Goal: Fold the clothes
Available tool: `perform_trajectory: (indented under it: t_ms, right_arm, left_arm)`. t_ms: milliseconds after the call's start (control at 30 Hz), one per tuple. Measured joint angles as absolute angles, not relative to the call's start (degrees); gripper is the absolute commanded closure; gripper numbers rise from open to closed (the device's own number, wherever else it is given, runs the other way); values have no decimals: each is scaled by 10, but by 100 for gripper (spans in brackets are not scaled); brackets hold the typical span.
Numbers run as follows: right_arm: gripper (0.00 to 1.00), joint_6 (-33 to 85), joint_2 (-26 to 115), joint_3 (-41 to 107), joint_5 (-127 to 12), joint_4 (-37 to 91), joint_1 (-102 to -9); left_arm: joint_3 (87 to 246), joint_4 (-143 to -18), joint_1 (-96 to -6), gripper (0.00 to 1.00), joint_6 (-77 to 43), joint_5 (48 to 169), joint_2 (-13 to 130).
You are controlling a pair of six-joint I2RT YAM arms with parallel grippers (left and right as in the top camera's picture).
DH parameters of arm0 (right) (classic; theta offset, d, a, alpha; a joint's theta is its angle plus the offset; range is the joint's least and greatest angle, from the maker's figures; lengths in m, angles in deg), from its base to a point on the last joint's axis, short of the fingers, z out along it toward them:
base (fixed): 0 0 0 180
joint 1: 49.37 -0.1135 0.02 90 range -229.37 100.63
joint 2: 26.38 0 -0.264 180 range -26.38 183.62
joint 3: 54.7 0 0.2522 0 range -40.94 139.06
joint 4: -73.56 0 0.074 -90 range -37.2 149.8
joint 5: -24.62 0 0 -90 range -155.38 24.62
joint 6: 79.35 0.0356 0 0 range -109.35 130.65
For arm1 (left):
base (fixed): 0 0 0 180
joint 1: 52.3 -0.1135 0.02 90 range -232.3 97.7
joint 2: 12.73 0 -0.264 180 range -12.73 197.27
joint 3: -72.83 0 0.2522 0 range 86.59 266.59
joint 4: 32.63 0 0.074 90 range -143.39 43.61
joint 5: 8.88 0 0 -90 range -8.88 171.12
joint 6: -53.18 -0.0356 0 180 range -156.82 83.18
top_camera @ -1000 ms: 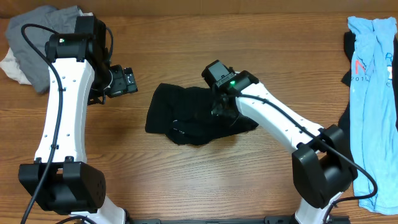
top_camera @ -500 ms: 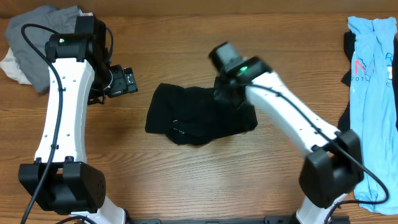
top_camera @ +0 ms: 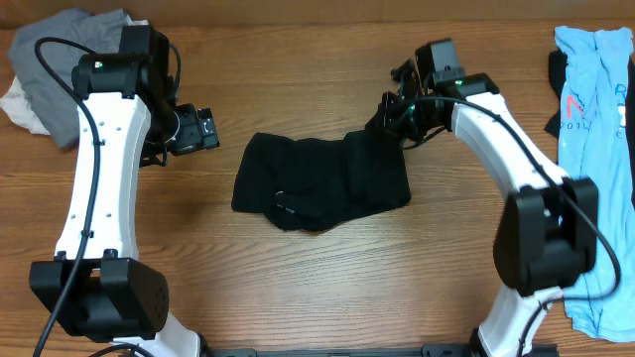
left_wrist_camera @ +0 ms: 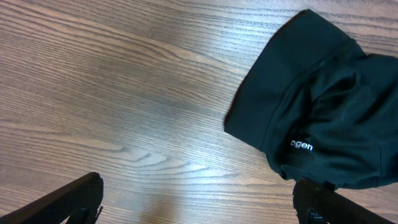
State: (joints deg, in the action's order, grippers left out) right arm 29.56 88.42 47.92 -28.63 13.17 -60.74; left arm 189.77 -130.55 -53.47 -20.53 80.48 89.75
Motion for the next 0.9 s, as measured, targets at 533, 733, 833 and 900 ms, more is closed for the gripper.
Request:
perform_trajectory:
  t_ms: [533, 733, 833, 900]
  right_arm:
    - [96, 274, 1045, 465, -74, 177, -597]
    - [96, 275, 1027, 468, -81, 111, -583]
    - [96, 261, 978, 468, -88, 72, -580]
    - [94, 247, 933, 469, -88, 51, -580]
  left_arm:
    - [1898, -1306, -535, 0, -206, 805, 897]
    - [1898, -1306, -535, 0, -206, 805, 897]
    - [1898, -1305, -535, 0, -206, 805, 897]
    - [1898, -1305, -535, 0, -206, 805, 897]
